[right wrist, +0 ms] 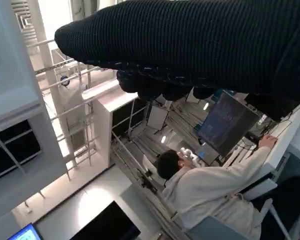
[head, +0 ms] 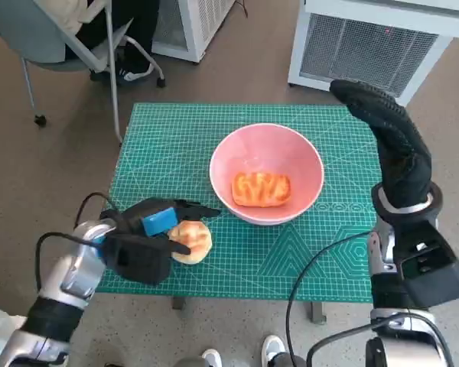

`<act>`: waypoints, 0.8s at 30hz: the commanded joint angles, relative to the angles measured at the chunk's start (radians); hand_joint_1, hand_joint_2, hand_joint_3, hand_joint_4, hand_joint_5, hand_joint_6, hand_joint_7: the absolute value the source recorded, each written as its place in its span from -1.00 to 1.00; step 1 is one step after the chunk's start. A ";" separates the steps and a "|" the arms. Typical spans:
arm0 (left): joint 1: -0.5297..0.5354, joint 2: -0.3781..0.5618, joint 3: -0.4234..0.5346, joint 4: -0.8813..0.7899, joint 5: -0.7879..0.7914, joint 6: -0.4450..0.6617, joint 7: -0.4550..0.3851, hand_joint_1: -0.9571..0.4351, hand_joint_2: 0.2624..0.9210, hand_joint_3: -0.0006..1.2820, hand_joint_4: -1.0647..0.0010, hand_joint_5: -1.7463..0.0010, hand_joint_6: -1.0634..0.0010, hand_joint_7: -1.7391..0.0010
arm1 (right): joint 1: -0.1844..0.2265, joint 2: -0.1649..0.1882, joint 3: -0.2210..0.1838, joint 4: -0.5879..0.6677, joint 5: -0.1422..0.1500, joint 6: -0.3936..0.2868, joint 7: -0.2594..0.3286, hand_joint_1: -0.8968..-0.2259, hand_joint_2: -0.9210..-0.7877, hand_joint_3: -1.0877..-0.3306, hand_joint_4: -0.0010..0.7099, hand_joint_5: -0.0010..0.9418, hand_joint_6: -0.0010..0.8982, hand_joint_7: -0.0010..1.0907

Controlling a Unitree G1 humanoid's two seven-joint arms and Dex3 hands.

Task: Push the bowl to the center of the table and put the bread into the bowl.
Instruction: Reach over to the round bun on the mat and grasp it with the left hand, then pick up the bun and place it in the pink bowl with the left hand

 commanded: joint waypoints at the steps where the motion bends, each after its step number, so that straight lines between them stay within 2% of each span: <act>1: 0.004 0.008 -0.019 -0.011 0.024 0.037 -0.019 0.24 0.96 -0.96 -0.32 0.61 -0.33 0.69 | 0.030 -0.007 0.002 -0.009 0.013 0.012 0.012 -0.05 -1.00 -0.18 -0.19 -1.00 -0.79 -0.07; 2: 0.005 0.010 -0.018 -0.017 0.022 0.038 -0.020 0.27 0.96 -0.94 -0.32 0.41 -0.28 0.49 | 0.031 -0.007 0.002 -0.011 0.012 0.013 0.011 -0.05 -1.00 -0.18 -0.19 -1.00 -0.79 -0.07; 3: 0.008 0.015 -0.011 -0.025 0.015 0.033 -0.019 0.30 0.98 -0.89 -0.29 0.10 -0.17 0.18 | 0.033 -0.007 0.001 -0.012 0.011 0.013 0.010 -0.05 -1.00 -0.18 -0.19 -1.00 -0.79 -0.07; 4: 0.011 0.018 -0.006 -0.032 0.009 0.029 -0.019 0.33 0.98 -0.87 -0.28 -0.09 -0.13 -0.01 | 0.034 -0.007 0.001 -0.013 0.009 0.014 0.009 -0.05 -1.00 -0.18 -0.19 -1.00 -0.79 -0.07; 5: 0.015 0.022 0.004 -0.040 -0.002 0.022 -0.018 0.35 0.99 -0.85 -0.27 -0.21 -0.10 -0.13 | 0.035 -0.007 0.001 -0.014 0.008 0.014 0.009 -0.05 -1.00 -0.18 -0.19 -1.00 -0.80 -0.06; 7: 0.022 0.030 0.022 -0.057 -0.024 0.010 -0.017 0.36 0.99 -0.85 -0.27 -0.31 -0.08 -0.25 | 0.036 -0.007 0.000 -0.015 0.006 0.015 0.007 -0.05 -1.00 -0.18 -0.19 -1.00 -0.80 -0.06; 12: 0.033 0.055 0.080 -0.122 -0.092 -0.005 -0.031 0.37 1.00 -0.79 -0.20 -0.36 0.00 -0.46 | 0.039 -0.007 0.000 -0.017 0.006 0.018 0.008 -0.04 -1.00 -0.18 -0.19 -1.00 -0.80 -0.05; 19: 0.022 0.100 0.211 -0.291 -0.182 0.029 -0.030 0.38 1.00 -0.82 -0.25 -0.32 -0.03 -0.48 | 0.037 -0.003 -0.001 -0.015 0.002 0.022 0.002 -0.03 -1.00 -0.18 -0.20 -1.00 -0.81 -0.03; 24: -0.007 0.095 0.296 -0.384 -0.205 0.049 0.028 0.38 1.00 -0.84 -0.27 -0.33 -0.06 -0.43 | 0.038 0.000 -0.003 -0.012 -0.005 0.022 -0.004 -0.02 -1.00 -0.18 -0.21 -1.00 -0.82 -0.02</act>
